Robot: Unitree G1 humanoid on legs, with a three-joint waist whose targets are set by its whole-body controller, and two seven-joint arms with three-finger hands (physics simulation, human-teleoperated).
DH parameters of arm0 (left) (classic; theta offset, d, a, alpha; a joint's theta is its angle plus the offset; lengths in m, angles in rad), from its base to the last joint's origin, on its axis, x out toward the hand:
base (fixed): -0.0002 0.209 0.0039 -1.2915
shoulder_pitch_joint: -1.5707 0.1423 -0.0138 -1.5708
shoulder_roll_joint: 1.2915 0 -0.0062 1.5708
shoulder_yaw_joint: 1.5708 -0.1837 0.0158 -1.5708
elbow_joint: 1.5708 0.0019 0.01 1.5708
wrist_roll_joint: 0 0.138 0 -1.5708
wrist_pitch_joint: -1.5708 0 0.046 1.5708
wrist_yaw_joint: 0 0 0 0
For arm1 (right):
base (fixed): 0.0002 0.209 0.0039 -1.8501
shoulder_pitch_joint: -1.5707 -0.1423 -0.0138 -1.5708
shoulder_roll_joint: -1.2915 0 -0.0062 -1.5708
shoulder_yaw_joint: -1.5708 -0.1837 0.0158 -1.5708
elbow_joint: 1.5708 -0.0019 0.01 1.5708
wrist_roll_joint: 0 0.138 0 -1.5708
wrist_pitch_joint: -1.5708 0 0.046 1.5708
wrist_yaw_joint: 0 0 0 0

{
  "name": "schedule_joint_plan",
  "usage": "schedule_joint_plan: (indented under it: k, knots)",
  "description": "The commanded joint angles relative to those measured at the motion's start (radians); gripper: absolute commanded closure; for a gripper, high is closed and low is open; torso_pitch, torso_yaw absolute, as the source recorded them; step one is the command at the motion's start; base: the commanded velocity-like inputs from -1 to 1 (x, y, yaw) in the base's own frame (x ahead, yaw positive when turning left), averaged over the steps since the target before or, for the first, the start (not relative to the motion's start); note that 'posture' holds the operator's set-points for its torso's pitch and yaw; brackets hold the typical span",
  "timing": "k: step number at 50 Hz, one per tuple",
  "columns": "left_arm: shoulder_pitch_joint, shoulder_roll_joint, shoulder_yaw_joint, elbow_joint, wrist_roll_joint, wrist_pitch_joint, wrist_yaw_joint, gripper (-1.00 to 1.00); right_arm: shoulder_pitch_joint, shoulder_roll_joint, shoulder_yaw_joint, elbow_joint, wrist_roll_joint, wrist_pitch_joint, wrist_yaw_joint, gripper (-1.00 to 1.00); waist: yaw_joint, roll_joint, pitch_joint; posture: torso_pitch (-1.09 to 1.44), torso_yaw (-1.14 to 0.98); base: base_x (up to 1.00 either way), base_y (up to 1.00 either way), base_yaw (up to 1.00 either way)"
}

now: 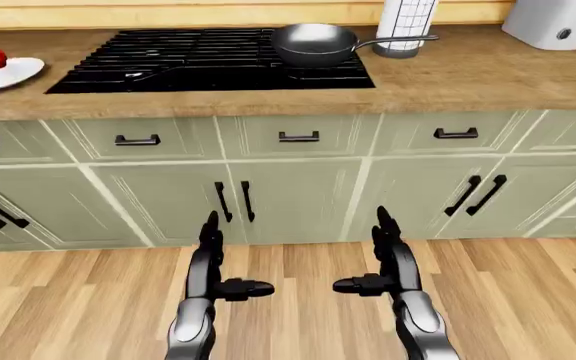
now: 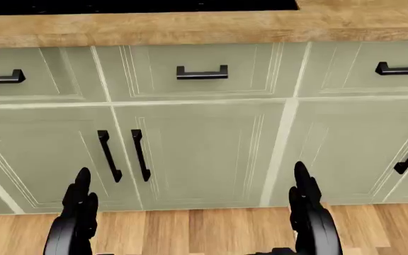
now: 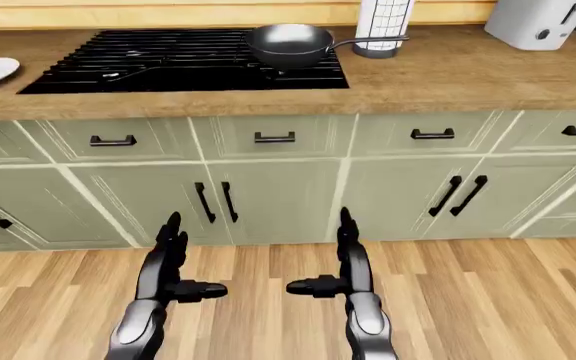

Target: Pick the bell pepper from the plate and place it in the pan.

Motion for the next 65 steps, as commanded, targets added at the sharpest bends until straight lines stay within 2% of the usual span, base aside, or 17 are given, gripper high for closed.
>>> schedule_joint_plan:
  k: [1,3,4,5,7,8,25,26,29,34,42,48,49,50,54,61,65]
  knots:
    - [-0.028,0.001,0.003,-0.093,-0.010,-0.053,0.000,-1.00,-0.033,-0.008,-0.013,-0.079,0.012,-0.057,-0.001,-1.00,-0.002,-0.008,-0.001,0.00,0.00,0.00,0.00,0.00]
    - [-0.029,0.002,0.003,-0.089,-0.011,-0.057,0.000,-1.00,-0.029,-0.007,-0.013,-0.091,0.014,-0.049,-0.002,-1.00,0.007,-0.001,-0.062,0.00,0.00,0.00,0.00,0.00]
    - [-0.027,0.001,0.003,-0.094,-0.012,-0.054,0.000,-1.00,-0.031,-0.006,-0.015,-0.082,0.018,-0.056,-0.002,-1.00,0.007,-0.002,-0.052,0.00,0.00,0.00,0.00,0.00]
    - [-0.027,0.001,0.002,-0.101,-0.013,-0.048,0.000,-1.00,-0.030,-0.005,-0.016,-0.084,0.025,-0.057,0.000,-1.00,0.007,-0.007,-0.017,0.00,0.00,0.00,0.00,0.00]
    - [-0.031,0.002,0.003,-0.085,-0.013,-0.060,-0.001,-1.00,-0.030,-0.006,-0.013,-0.082,0.022,-0.060,0.002,-1.00,0.007,-0.008,-0.069,0.00,0.00,0.00,0.00,0.00]
    - [-0.028,0.001,0.001,-0.097,-0.013,-0.051,0.000,-1.00,-0.027,-0.006,-0.008,-0.094,0.018,-0.054,0.002,-1.00,0.008,-0.008,-0.074,0.00,0.00,0.00,0.00,0.00]
    - [-0.028,0.001,0.005,-0.096,-0.023,-0.048,0.002,-1.00,-0.031,-0.009,-0.005,-0.069,-0.012,-0.060,0.006,-1.00,0.008,-0.004,-0.090,0.00,0.00,0.00,0.00,0.00]
    - [-0.027,0.000,0.004,-0.099,-0.022,-0.046,0.003,-1.00,-0.031,-0.010,-0.006,-0.067,-0.011,-0.063,0.008,-1.00,0.007,0.001,-0.106,0.00,0.00,0.00,0.05,0.00]
    - [-0.027,0.001,0.005,-0.094,-0.023,-0.052,0.003,-1.00,-0.029,-0.009,-0.007,-0.071,-0.008,-0.061,0.011,-1.00,0.006,0.004,-0.082,0.00,0.00,0.00,0.06,0.00]
    - [-0.029,0.001,0.005,-0.096,-0.023,-0.047,0.006,-1.00,-0.029,-0.009,-0.006,-0.075,-0.010,-0.053,0.012,-1.00,0.005,0.012,-0.073,0.00,0.00,0.00,0.06,0.00]
    - [-0.027,0.001,0.004,-0.113,-0.022,-0.033,0.010,-1.00,-0.032,-0.009,-0.006,-0.074,-0.012,-0.052,0.012,-1.00,0.005,0.003,-0.065,0.00,0.00,0.00,0.06,0.00]
    - [-0.029,0.002,0.007,-0.100,-0.024,-0.046,0.009,-1.00,-0.028,-0.008,-0.004,-0.083,-0.013,-0.046,0.011,-1.00,-0.001,0.018,-0.061,0.00,0.00,0.00,0.07,0.00]
    - [-0.029,0.002,0.008,-0.099,-0.024,-0.046,0.009,-1.00,-0.028,-0.008,-0.004,-0.081,-0.013,-0.049,0.011,-1.00,-0.003,0.018,-0.049,0.00,0.00,0.00,0.05,0.00]
    - [-0.031,0.003,0.008,-0.090,-0.023,-0.053,0.008,-1.00,-0.027,-0.008,-0.003,-0.082,-0.014,-0.048,0.011,-1.00,-0.002,0.018,-0.075,0.00,0.00,0.00,0.06,0.00]
    - [-0.031,0.002,0.009,-0.092,-0.025,-0.051,0.009,-1.00,-0.029,-0.008,-0.004,-0.078,-0.013,-0.048,0.011,-1.00,0.002,0.003,-0.062,0.00,0.00,0.00,0.20,0.00]
    - [-0.028,0.001,0.006,-0.104,-0.024,-0.043,0.011,-1.00,-0.034,-0.010,-0.008,-0.059,-0.009,-0.064,0.014,-1.00,-0.001,0.015,-0.063,0.00,0.00,0.00,0.23,0.00]
    - [-0.027,0.001,0.007,-0.102,-0.024,-0.046,0.010,-1.00,-0.028,-0.009,-0.005,-0.074,-0.010,-0.054,0.015,-1.00,0.001,0.002,-0.058,0.00,0.00,0.00,0.23,0.00]
